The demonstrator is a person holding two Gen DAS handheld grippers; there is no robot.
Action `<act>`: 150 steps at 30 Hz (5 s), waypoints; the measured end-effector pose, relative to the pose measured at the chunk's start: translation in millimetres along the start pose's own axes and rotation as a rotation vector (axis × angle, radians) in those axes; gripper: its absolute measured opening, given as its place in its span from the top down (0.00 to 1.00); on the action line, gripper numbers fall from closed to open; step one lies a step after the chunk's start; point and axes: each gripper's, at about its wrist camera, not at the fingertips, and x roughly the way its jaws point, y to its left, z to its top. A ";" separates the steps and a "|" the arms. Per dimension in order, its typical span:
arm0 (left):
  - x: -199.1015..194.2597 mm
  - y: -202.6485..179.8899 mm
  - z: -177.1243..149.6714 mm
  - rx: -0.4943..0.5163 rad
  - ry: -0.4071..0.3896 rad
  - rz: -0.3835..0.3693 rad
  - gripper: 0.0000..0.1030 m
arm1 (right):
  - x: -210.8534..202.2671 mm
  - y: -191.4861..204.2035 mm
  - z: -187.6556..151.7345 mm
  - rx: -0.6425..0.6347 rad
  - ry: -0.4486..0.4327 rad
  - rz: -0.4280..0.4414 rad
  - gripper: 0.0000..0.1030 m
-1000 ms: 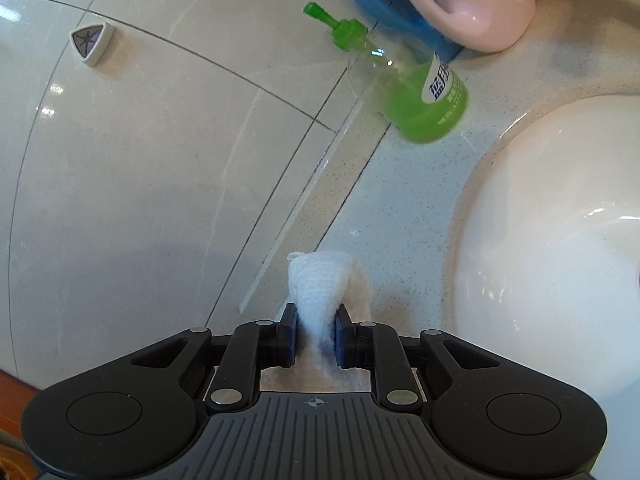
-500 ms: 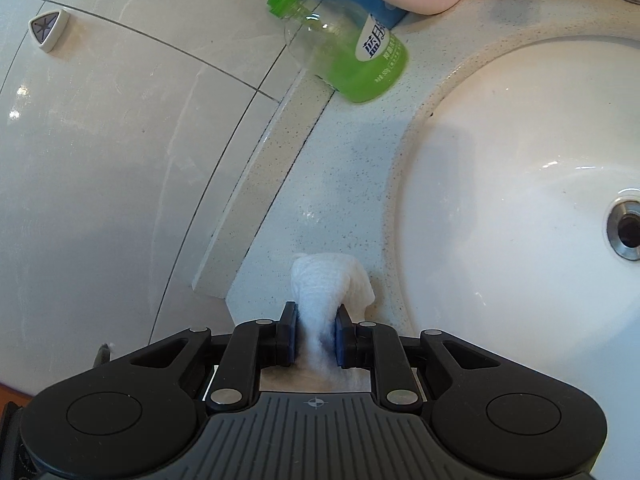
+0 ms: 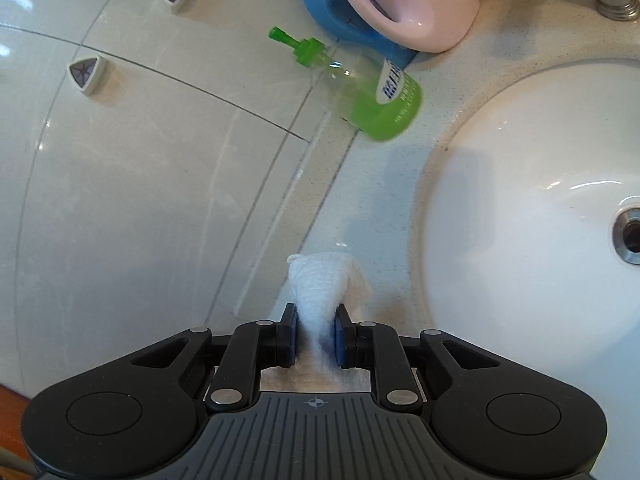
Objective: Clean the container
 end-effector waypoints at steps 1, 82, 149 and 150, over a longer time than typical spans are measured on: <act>1.0 -1.7 0.2 0.004 0.002 0.004 0.56 | 1.4 0.6 0.4 0.011 0.000 0.020 0.80; 2.1 32.8 -11.6 -0.030 0.025 0.040 0.63 | 45.5 5.0 -16.0 0.005 0.095 0.023 0.80; 9.3 36.8 -6.6 -0.061 0.041 0.064 0.63 | 29.0 -40.4 -33.9 0.216 0.061 -0.029 0.81; 9.7 37.7 -6.9 -0.059 0.041 0.061 0.63 | 26.9 -40.5 -35.9 0.209 0.060 -0.046 0.81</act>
